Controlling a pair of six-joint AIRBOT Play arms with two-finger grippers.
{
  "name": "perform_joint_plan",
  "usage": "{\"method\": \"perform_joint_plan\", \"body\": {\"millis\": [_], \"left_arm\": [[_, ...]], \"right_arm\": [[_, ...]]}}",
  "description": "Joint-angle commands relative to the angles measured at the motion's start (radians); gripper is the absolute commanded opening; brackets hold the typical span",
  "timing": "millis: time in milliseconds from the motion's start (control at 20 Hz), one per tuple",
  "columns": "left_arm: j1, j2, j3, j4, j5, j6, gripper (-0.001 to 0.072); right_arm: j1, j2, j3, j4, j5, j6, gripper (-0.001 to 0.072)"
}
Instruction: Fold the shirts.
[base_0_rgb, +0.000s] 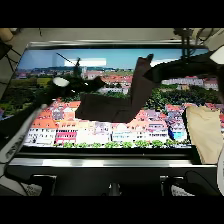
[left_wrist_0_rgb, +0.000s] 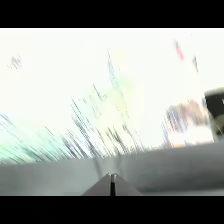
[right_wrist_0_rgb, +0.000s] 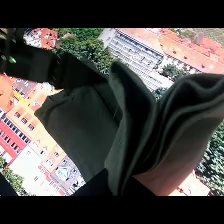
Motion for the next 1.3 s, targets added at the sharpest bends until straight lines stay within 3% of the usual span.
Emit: {"method": "perform_joint_plan", "body": {"millis": [0, 250, 450, 500, 550, 600, 750, 1050, 1150, 1250], "left_arm": [[0.216, 0.229, 0.0, 0.171, -0.033, -0.036, 0.0018], [0.403, 0.515, -0.005, 0.186, -0.18, -0.035, 0.0019], [0.396, 0.656, -0.034, 0.211, -0.26, -0.032, 0.0019], [0.388, 0.677, -0.047, 0.211, -0.27, -0.032, 0.002], [0.38, 0.691, -0.059, 0.211, -0.28, -0.032, 0.002], [0.372, 0.7, -0.069, 0.212, -0.291, -0.031, 0.002], [0.367, 0.699, -0.075, 0.246, -0.317, -0.024, 0.002], [0.367, 0.699, -0.075, 0.37, -0.316, -0.024, 0.002], [0.367, 0.698, -0.075, 0.417, -0.317, -0.024, 0.002], [0.367, 0.692, -0.08, 0.482, -0.317, -0.024, 0.002]], "right_arm": [[0.157, -0.09, 0.0, 0.006, -0.166, -0.009, 0.0026], [0.402, -0.305, 0.0, 0.026, -0.42, 0.0, 0.0026], [0.547, -0.466, 0.0, 0.061, -0.606, 0.035, 0.0028], [0.572, -0.496, 0.0, 0.072, -0.658, 0.069, 0.0071], [0.587, -0.522, 0.0, 0.108, -0.7, 0.087, 0.0425], [0.59, -0.533, 0.0, 0.147, -0.703, 0.074, 0.0697], [0.536, -0.493, 0.0, 0.094, -0.516, 0.04, 0.0673], [0.191, -0.33, 0.0, -0.405, 0.06, 0.08, 0.067], [0.06, -0.34, -0.041, -0.401, 0.138, 0.14, 0.067], [-0.014, -0.364, -0.112, -0.249, 0.106, 0.155, 0.067]]}}
